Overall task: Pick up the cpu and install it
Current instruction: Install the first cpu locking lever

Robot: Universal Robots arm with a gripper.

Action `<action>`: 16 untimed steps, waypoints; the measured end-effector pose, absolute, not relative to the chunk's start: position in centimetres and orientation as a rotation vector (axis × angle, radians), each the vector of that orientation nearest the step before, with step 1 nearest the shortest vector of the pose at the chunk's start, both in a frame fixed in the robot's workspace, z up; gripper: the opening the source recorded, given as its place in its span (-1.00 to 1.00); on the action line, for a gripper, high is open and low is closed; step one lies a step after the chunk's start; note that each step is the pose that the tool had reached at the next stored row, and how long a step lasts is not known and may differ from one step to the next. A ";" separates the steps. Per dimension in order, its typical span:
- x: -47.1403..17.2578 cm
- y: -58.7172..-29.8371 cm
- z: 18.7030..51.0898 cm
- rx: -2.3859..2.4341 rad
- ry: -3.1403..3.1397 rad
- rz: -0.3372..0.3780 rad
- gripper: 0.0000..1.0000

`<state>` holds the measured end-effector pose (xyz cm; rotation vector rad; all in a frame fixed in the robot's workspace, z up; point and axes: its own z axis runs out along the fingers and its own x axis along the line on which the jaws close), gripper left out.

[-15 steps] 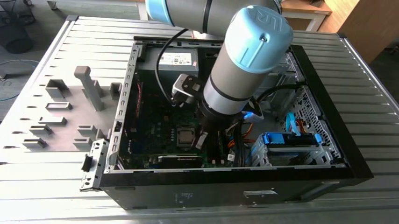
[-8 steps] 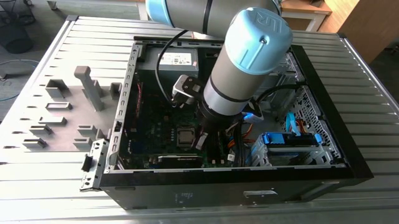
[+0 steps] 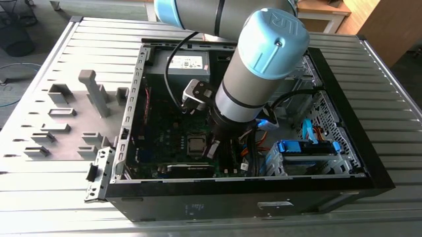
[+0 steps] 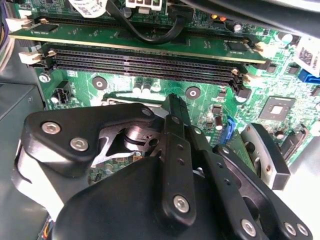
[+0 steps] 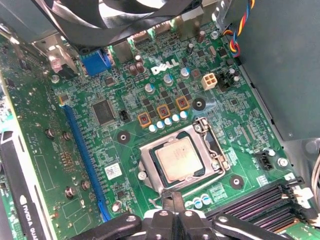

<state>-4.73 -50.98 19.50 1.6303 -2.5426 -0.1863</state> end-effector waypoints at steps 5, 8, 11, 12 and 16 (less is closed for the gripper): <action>-4.7 -51.0 20.4 1.628 -2.546 -0.190 -0.79; -4.7 -50.9 20.5 1.626 -2.548 -0.190 -0.79; -4.8 -50.6 20.5 1.616 -2.554 -0.190 -0.79; -4.8 -50.5 20.5 1.612 -2.557 -0.191 -0.79; -5.3 -50.1 20.5 1.603 -2.564 -0.191 -0.79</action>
